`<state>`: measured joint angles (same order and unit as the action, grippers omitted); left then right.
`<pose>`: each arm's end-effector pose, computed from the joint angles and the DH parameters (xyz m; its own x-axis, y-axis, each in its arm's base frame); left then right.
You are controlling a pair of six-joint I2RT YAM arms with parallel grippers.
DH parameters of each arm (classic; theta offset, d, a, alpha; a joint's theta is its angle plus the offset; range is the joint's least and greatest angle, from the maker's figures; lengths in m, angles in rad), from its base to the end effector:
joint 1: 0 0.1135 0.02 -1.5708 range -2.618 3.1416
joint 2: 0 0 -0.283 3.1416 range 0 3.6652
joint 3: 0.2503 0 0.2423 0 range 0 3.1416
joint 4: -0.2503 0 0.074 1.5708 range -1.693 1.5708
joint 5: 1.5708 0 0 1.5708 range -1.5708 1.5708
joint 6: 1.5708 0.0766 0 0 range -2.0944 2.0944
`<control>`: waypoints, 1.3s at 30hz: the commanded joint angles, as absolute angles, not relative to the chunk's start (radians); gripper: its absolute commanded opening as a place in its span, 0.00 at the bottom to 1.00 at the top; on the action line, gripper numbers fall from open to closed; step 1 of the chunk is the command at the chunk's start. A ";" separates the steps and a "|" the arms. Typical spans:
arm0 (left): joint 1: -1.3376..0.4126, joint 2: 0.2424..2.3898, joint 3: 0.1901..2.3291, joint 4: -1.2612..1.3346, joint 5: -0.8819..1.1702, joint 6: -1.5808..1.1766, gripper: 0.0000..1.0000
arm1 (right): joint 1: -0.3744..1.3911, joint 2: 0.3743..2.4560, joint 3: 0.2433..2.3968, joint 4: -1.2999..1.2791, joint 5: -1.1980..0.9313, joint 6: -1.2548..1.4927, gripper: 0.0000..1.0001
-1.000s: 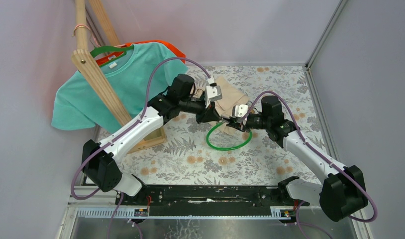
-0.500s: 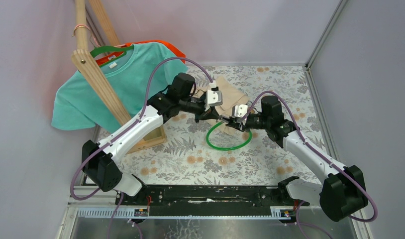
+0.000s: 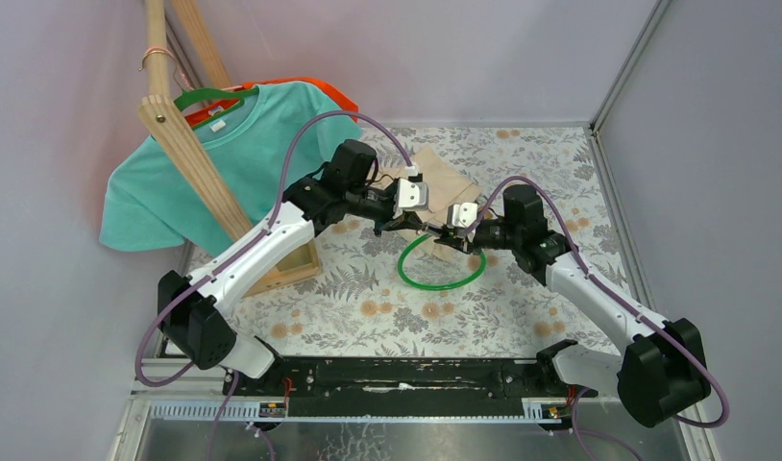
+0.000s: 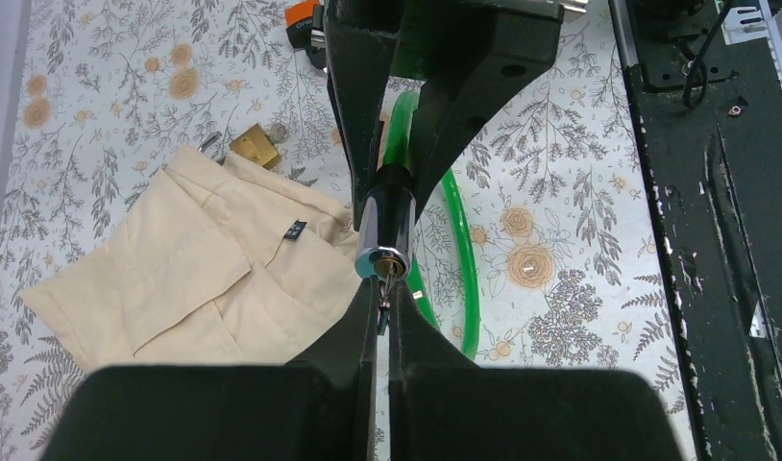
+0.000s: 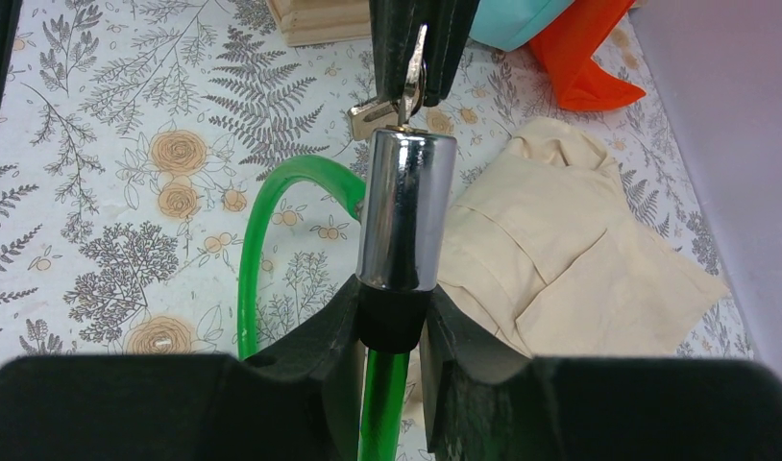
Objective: Lock with the key
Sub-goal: Lock the lock.
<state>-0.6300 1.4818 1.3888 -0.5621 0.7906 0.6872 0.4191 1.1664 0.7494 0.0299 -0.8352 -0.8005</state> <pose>0.2391 -0.2417 0.3554 0.1713 0.4274 -0.8877 0.9847 -0.0450 0.1683 0.2178 0.1592 0.2861 0.4060 -0.3464 -0.8457 -0.8744 0.1220 -0.4697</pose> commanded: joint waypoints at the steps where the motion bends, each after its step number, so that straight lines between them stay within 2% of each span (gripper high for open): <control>1: -0.605 1.461 1.425 -0.612 0.828 0.715 0.00 | 0.405 1.191 0.714 -0.078 -0.813 -0.821 0.00; 10: -0.606 1.452 1.353 -0.564 0.864 0.672 0.00 | 0.403 1.193 0.713 -0.075 -0.823 -0.813 0.00; 19: -0.591 1.449 1.414 -0.601 0.861 0.672 0.00 | 0.403 1.197 0.716 -0.078 -0.817 -0.816 0.00; 29: -0.606 1.438 1.321 -0.510 0.855 0.575 0.00 | 0.403 1.192 0.712 -0.076 -0.819 -0.818 0.00; 34: -0.607 1.442 1.283 -0.412 0.836 0.383 0.12 | 0.403 1.194 0.715 -0.077 -0.821 -0.815 0.00; 39: -0.605 1.466 1.283 -0.397 0.808 0.270 0.13 | 0.403 1.194 0.714 -0.076 -0.817 -0.816 0.00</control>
<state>-0.6094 1.4624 1.2949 -0.4206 0.8223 0.4095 0.4149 1.1744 0.7414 0.0319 -0.8547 -0.8040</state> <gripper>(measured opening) 0.129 0.298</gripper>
